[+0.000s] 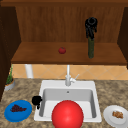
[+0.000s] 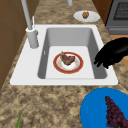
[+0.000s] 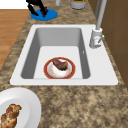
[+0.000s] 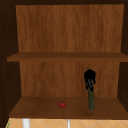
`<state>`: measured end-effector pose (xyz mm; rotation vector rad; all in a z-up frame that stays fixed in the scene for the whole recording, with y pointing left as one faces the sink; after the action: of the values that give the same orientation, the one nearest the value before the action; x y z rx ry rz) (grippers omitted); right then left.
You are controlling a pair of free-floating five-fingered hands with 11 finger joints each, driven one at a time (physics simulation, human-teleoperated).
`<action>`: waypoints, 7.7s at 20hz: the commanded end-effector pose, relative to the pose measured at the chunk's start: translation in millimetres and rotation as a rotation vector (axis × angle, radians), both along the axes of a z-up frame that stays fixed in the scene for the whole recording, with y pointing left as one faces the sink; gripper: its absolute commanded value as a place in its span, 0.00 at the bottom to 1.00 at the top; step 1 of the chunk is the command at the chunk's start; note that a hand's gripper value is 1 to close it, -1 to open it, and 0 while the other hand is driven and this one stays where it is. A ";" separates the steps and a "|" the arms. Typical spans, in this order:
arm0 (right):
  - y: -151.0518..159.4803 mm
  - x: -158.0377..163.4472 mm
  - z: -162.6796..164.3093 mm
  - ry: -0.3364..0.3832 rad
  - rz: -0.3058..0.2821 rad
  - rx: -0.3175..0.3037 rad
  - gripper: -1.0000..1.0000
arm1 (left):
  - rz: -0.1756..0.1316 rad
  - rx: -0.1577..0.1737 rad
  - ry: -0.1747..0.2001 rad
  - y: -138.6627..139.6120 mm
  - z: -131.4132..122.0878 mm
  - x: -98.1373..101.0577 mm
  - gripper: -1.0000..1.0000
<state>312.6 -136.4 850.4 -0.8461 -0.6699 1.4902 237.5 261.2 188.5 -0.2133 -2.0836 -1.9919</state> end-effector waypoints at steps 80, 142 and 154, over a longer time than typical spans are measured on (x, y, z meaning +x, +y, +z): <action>-25.2 237.7 -62.3 0.042 0.023 0.195 0.00 | 0.000 0.000 0.000 0.0 0.0 0.0 0.50; -161.7 -85.5 -143.4 -0.035 0.006 0.239 0.00 | 0.000 0.000 0.000 0.0 0.0 0.0 0.50; -161.7 -173.0 -177.2 -0.047 -0.004 0.252 0.00 | 0.000 0.000 0.000 0.0 0.0 0.0 0.50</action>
<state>162.5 -298.0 681.8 -0.6793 -0.8535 1.3864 237.5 261.2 188.5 -0.2133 -2.0836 -1.9919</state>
